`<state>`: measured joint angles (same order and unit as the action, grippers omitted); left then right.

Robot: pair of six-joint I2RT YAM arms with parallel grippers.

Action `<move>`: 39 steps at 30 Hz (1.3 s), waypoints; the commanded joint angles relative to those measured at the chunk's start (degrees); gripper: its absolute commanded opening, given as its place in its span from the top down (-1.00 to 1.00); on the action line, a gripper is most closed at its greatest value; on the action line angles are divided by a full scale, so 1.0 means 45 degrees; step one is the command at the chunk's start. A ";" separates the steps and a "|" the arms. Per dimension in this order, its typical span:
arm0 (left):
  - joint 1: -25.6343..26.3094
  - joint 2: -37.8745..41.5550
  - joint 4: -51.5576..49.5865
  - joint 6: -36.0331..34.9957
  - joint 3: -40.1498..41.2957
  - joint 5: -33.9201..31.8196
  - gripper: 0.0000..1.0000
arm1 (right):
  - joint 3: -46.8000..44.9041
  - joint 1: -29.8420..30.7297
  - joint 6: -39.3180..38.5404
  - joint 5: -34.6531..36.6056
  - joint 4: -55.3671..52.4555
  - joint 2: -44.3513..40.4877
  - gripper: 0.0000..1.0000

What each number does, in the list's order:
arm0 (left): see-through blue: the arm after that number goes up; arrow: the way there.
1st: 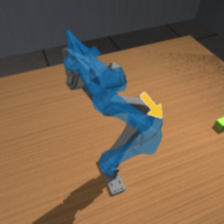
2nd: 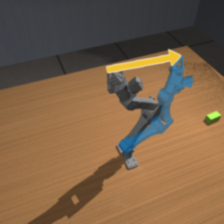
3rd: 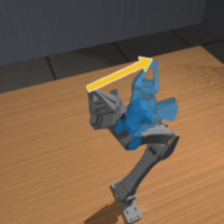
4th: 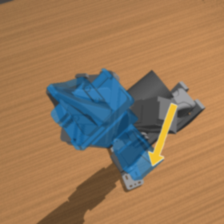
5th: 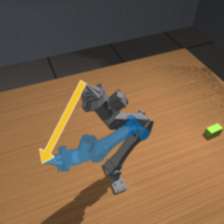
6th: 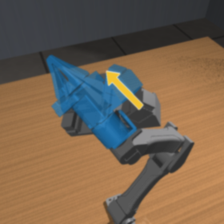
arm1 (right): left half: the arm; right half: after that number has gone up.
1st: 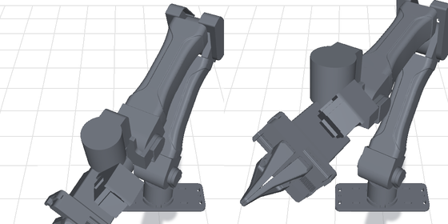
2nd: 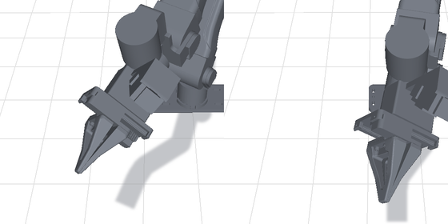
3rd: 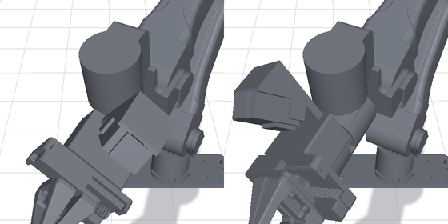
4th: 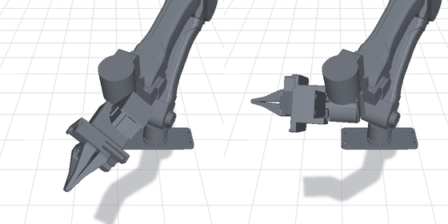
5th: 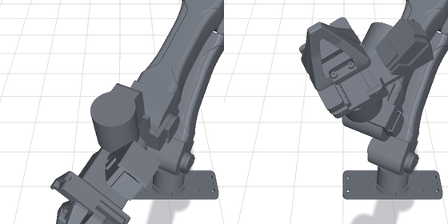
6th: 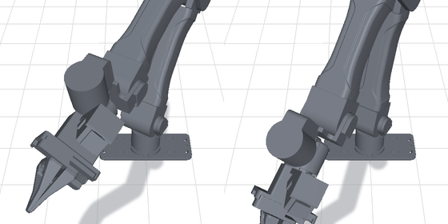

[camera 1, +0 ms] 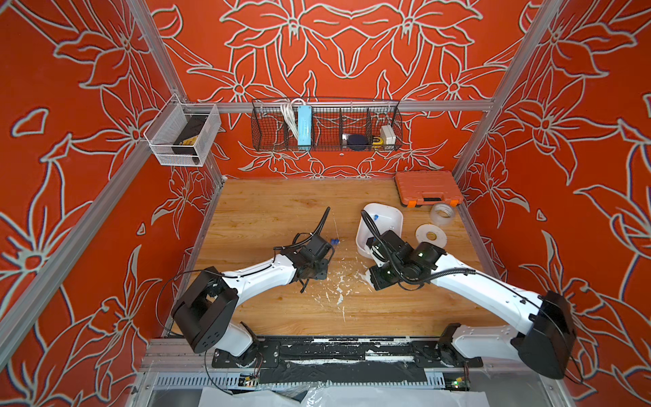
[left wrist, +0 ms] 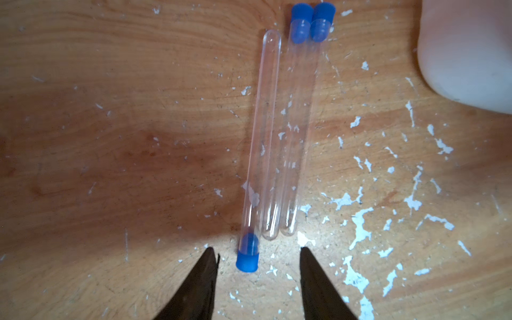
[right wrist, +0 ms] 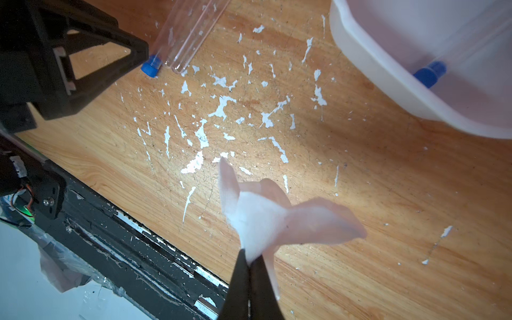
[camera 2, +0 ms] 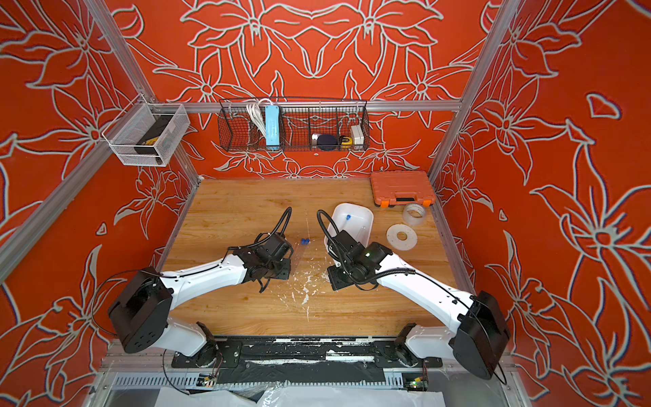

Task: Wipe the exteriors of test tubes
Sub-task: Pick up the test tube at the center of the board.

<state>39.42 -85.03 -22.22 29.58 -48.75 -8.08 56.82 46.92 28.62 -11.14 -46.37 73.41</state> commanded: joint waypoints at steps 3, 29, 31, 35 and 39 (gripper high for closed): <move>-0.0049 -0.0399 -0.0467 -0.0953 -0.0032 -0.0554 0.15 | 0.0836 -0.0030 0.0300 -0.0373 -0.0230 0.0226 1.00; -0.0127 -0.2123 0.0789 -0.1995 0.0687 0.0951 0.46 | 0.1339 -0.0232 0.0069 -0.0581 -0.0572 0.0636 1.00; -0.0127 -0.2177 0.0744 -0.2137 0.0658 0.1071 0.59 | 0.1377 -0.0272 0.0008 -0.0666 -0.0574 0.0718 1.00; -0.0156 -0.1831 0.0340 -0.2199 0.0500 0.0965 0.72 | 0.1502 -0.0289 -0.0132 -0.0763 -0.0556 0.0773 1.00; -0.0313 -0.1261 -0.0687 -0.2135 -0.0293 0.0779 0.76 | 0.1978 -0.0283 -0.0677 -0.1112 -0.0626 0.0966 1.00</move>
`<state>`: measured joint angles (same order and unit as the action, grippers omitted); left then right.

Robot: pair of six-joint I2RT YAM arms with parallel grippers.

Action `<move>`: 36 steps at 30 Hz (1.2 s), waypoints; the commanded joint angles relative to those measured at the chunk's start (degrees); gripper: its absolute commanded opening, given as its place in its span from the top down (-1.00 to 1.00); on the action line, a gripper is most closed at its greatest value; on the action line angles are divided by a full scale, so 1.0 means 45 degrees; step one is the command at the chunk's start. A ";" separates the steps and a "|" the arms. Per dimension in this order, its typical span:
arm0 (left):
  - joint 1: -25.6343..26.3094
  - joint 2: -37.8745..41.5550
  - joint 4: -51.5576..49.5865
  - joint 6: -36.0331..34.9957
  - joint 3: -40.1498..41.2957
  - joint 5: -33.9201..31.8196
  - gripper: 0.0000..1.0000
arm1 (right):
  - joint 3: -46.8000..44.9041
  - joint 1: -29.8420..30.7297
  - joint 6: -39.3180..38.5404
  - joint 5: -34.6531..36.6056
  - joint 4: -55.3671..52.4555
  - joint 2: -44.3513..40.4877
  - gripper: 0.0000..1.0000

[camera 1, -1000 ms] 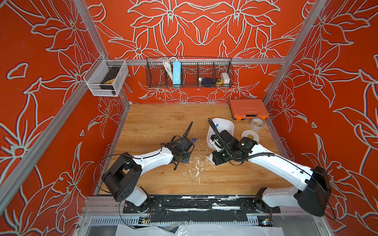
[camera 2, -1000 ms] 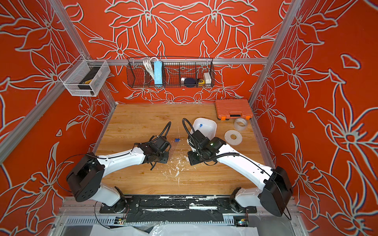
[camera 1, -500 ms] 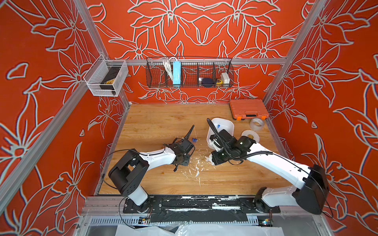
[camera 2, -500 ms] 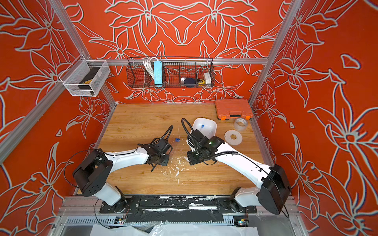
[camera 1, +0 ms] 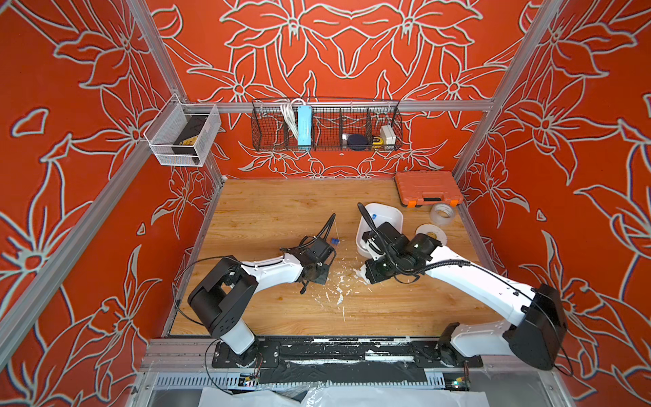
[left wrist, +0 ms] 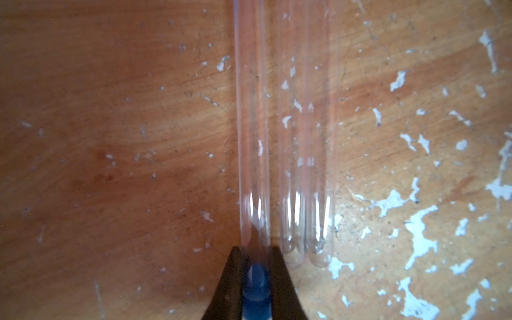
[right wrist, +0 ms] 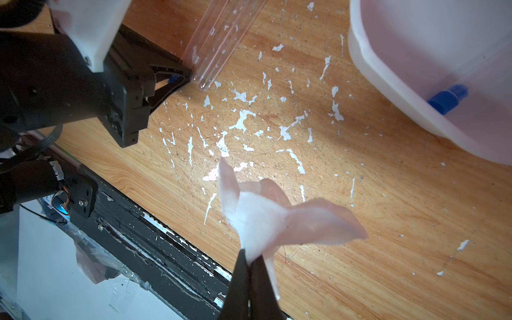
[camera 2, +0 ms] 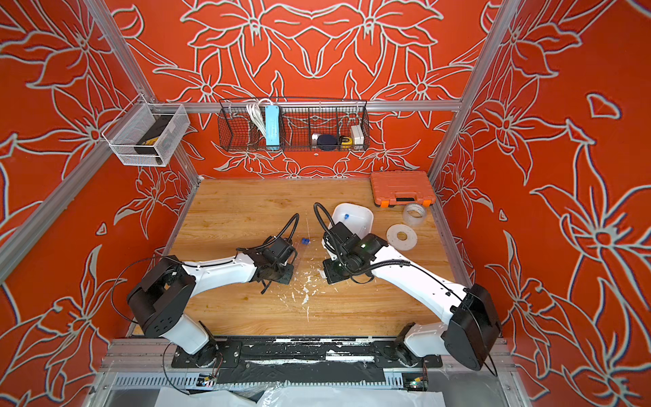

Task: Wipe the exteriors of test tubes
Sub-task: Pick up the test tube at the center of the board.

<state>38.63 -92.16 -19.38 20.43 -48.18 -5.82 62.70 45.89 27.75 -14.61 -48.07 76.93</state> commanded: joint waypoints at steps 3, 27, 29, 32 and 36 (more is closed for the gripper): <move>-0.0407 0.0678 -0.2371 -0.0153 -0.1581 0.0494 0.79 | 0.1199 -0.0059 -0.0904 -0.0510 -0.0438 0.0467 1.00; -0.0555 0.3577 -0.4897 -0.0720 -0.3384 0.6723 0.87 | 0.1849 -0.0050 -0.2388 -0.2427 0.1956 0.0226 1.00; -0.0558 0.3667 -0.5016 -0.0682 -0.3466 0.6744 0.90 | 0.1916 -0.0056 -0.2425 -0.2431 0.1793 0.0559 1.00; -0.0558 0.3759 -0.4967 -0.0476 -0.3598 0.6869 0.93 | 0.1966 -0.0061 -0.2281 -0.2395 0.1784 0.0868 1.00; -0.0558 0.3783 -0.4752 -0.0167 -0.3609 0.7260 0.92 | 0.1952 -0.0070 -0.2123 -0.2437 0.1997 0.1061 1.00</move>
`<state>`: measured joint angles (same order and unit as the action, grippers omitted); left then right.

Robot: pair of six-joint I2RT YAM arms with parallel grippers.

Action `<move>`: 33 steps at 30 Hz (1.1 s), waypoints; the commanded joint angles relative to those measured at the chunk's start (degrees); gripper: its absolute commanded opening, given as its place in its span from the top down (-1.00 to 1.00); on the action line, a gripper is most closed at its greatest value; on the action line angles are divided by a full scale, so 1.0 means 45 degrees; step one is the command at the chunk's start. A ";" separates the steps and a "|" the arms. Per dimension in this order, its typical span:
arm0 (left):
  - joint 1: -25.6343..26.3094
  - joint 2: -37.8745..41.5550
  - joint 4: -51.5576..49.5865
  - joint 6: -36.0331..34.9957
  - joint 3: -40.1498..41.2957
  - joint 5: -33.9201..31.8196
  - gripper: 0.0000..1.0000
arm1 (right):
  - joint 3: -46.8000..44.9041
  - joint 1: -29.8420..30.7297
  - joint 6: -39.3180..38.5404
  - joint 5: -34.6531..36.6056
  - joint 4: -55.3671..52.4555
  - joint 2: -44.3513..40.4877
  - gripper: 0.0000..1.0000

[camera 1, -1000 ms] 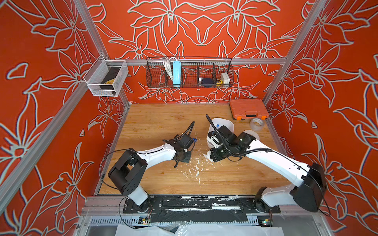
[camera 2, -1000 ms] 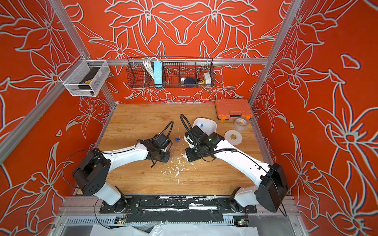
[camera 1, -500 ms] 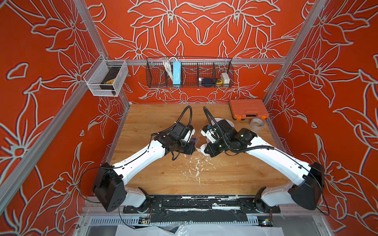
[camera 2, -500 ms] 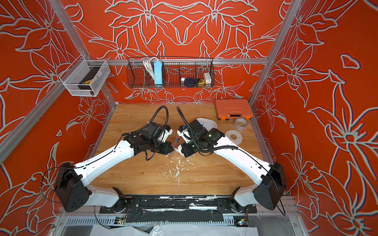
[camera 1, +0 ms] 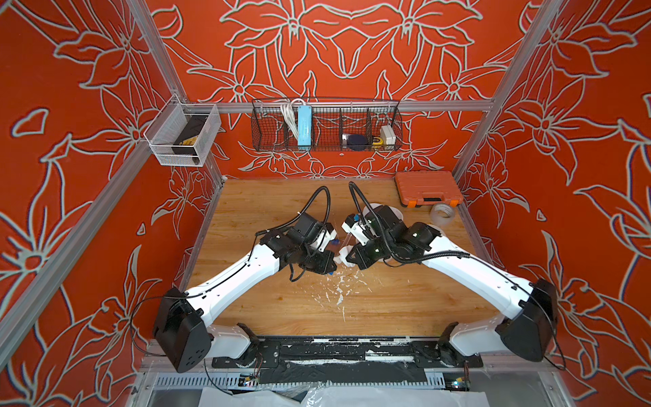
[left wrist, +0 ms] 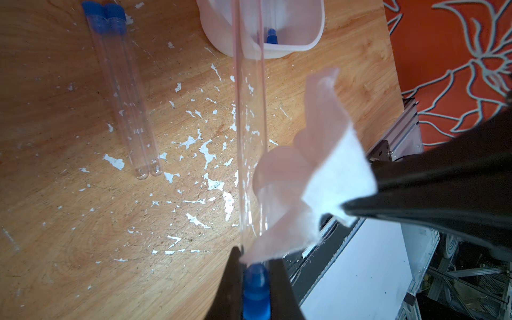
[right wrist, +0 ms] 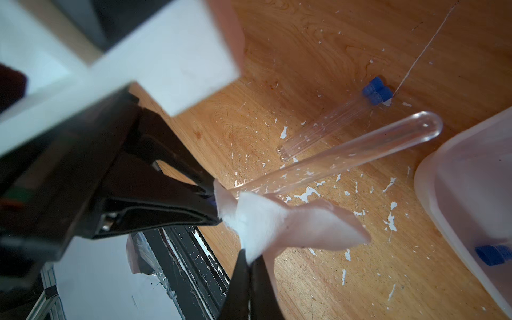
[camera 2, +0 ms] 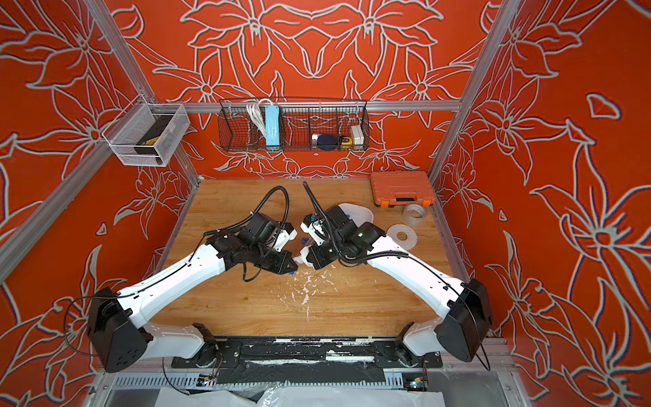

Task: Wipe the exteriors of test tubes
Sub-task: Pick up the test tube at the center of the board, then wipe the dirt from the test tube.

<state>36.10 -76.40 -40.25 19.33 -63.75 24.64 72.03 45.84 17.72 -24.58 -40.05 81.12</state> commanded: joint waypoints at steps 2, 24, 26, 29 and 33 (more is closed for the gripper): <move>0.0006 0.0356 -0.0133 0.0123 -0.0131 0.0492 0.92 | -0.0034 -0.0089 0.0109 -0.0168 0.0114 0.0270 1.00; 0.0049 0.0602 -0.0784 -0.0097 -0.0210 -0.0022 0.93 | 0.1446 -0.2473 -0.0948 -0.0850 -0.1287 0.1328 1.00; 0.0045 0.0591 -0.0625 0.0018 -0.0172 -0.0051 0.94 | 0.1280 -0.2434 -0.0838 -0.0948 -0.1287 0.1151 1.00; 0.0046 0.0504 -0.0366 0.0192 -0.0131 -0.0212 0.93 | 0.0848 -0.2135 -0.0523 -0.1049 -0.1103 0.0684 1.00; 0.0045 0.0205 -0.0248 0.0115 -0.0198 -0.0523 0.94 | 0.0525 -0.1261 0.0138 -0.0986 -0.0884 0.0276 1.00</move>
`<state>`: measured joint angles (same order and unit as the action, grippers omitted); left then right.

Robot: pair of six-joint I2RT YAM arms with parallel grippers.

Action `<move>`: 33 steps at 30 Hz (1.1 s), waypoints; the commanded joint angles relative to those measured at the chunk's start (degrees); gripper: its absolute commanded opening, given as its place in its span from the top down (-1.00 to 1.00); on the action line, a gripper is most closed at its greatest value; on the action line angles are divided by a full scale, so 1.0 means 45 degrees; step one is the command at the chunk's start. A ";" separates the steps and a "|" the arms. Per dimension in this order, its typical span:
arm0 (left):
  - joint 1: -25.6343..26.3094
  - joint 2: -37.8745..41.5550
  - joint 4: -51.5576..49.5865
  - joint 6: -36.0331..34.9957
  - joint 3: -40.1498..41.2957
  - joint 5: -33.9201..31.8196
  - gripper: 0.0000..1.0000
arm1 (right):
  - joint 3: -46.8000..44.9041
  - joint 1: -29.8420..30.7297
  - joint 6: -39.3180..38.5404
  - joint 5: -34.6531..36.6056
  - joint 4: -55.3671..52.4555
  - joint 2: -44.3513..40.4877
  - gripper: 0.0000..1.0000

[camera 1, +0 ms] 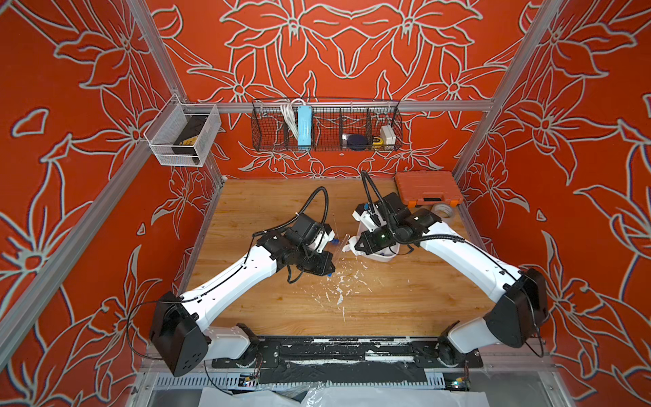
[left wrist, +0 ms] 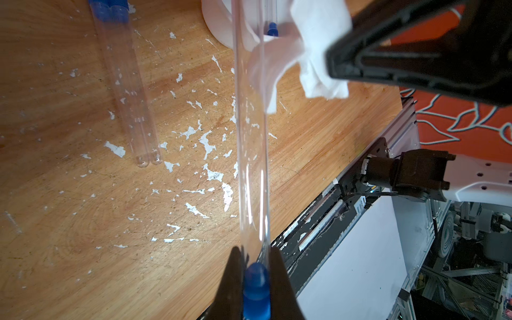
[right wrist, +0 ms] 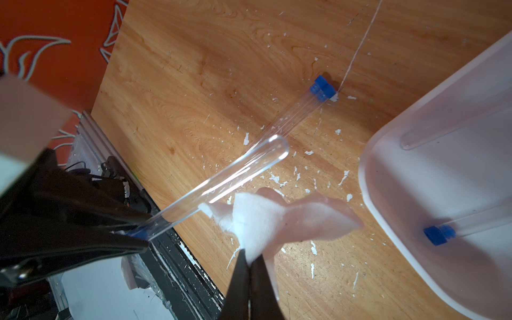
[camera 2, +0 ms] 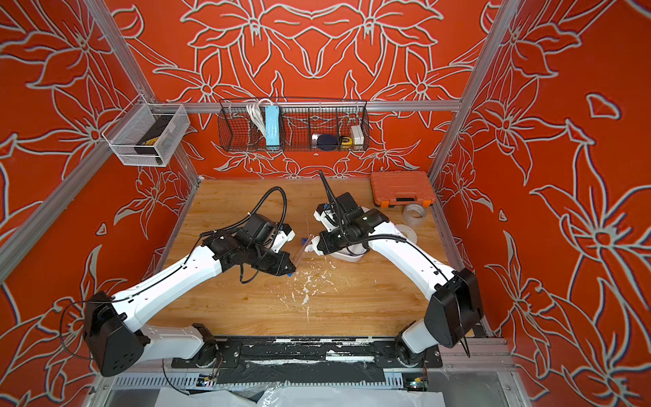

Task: Wipe the exteriors of test tubes
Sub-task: Wipe the dirt from the test tube.

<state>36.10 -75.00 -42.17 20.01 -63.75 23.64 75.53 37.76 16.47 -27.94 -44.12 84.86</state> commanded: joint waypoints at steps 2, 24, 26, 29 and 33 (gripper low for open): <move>0.0047 -0.0299 0.0310 -0.0048 -0.0254 -0.0221 0.94 | -0.0384 0.0956 0.0743 -0.0241 0.0308 -0.0634 1.00; 0.0055 -0.0087 -0.0423 -0.0624 -0.0059 -0.0203 0.95 | 0.1288 -0.0361 0.0731 -0.0311 0.0532 0.1580 1.00; 0.0045 -0.0032 -0.0433 -0.0639 0.0005 -0.0167 0.94 | 0.1712 -0.0587 0.0492 -0.0339 0.0238 0.1756 1.00; 0.0060 0.0024 -0.0457 -0.0669 0.0007 -0.0162 0.94 | 0.1966 -0.0711 0.0376 -0.0451 0.0094 0.1895 1.00; 0.0045 -0.0030 -0.0271 -0.0593 0.0053 -0.0216 0.94 | 0.1634 -0.0659 0.0704 -0.0918 0.0410 0.1742 1.00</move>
<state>36.12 -76.20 -42.98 18.22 -63.96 22.76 83.44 34.44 19.84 -29.65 -41.69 92.42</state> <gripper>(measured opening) 0.102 0.050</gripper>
